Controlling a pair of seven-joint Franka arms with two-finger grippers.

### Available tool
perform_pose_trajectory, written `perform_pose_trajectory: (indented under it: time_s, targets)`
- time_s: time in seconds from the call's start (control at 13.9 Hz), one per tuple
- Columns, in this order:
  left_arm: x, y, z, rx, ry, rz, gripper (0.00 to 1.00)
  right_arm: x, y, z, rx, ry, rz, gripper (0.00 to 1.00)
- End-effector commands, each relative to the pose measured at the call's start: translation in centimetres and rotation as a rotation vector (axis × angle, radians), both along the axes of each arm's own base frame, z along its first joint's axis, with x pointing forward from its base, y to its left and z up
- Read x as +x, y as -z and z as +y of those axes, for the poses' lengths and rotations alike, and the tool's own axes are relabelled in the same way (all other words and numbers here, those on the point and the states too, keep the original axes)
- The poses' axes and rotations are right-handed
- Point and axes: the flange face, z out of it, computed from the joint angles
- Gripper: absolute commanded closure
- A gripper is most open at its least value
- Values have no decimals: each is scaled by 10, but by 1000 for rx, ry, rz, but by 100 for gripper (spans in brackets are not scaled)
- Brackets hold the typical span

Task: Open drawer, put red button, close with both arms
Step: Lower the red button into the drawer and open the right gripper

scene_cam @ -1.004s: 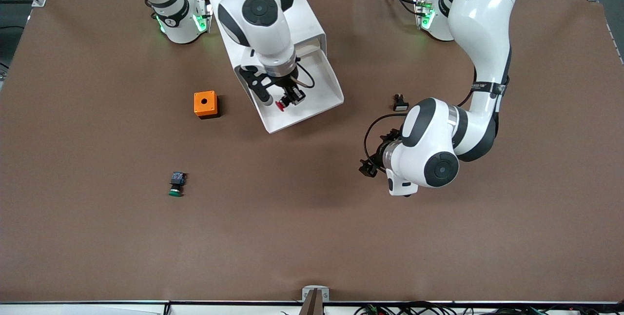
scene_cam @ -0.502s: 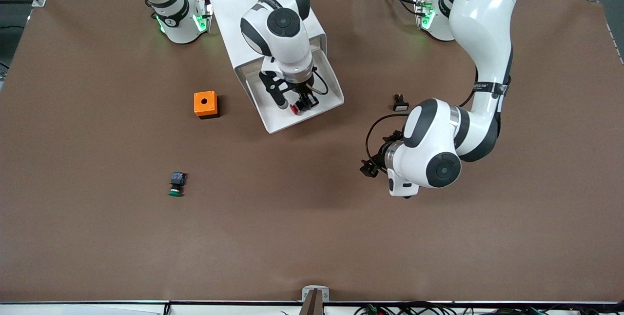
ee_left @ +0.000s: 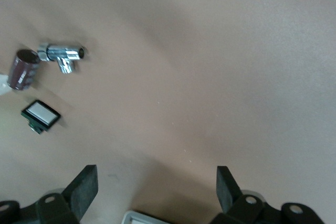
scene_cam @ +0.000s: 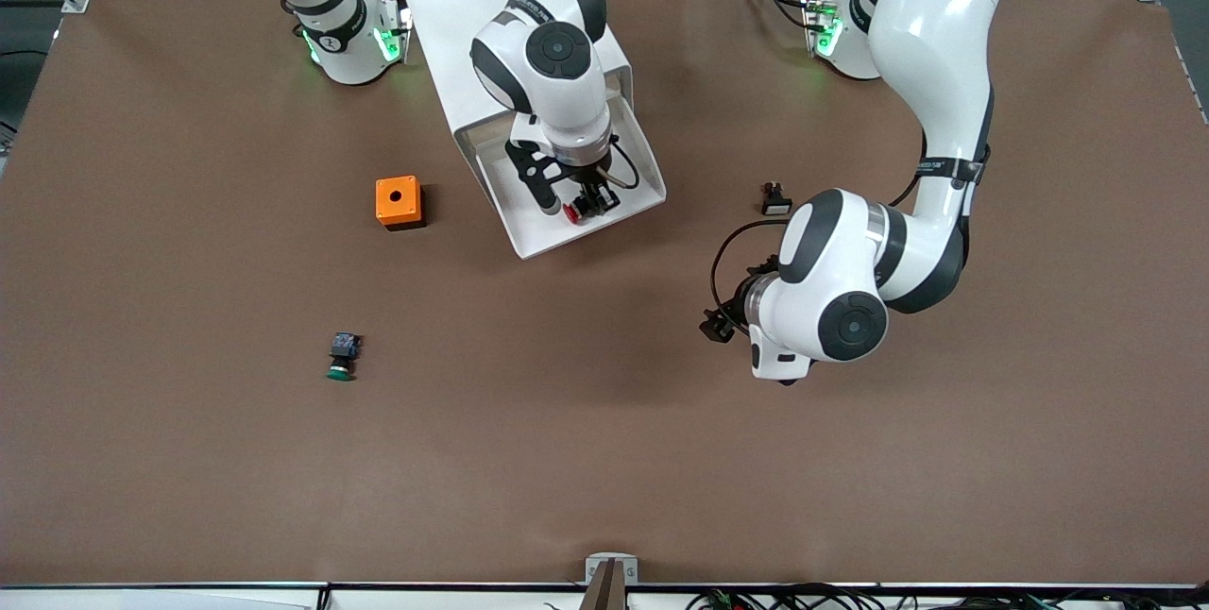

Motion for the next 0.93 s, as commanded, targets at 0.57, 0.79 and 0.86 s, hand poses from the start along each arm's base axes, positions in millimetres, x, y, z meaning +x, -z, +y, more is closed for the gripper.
perform_pose_trajectory:
  time_s: [0.57, 0.79, 0.86]
  targets:
    - [-12, -18, -13, 31, 105, -45, 1, 37, -42, -7, -38, 1, 11, 0]
    - [-12, -24, -12, 19, 136, -58, 1, 72, -80, -39, -63, -126, 46, 0]
    - [-12, -26, -11, 11, 158, -62, 1, 84, -87, -56, -72, -203, 62, 0]
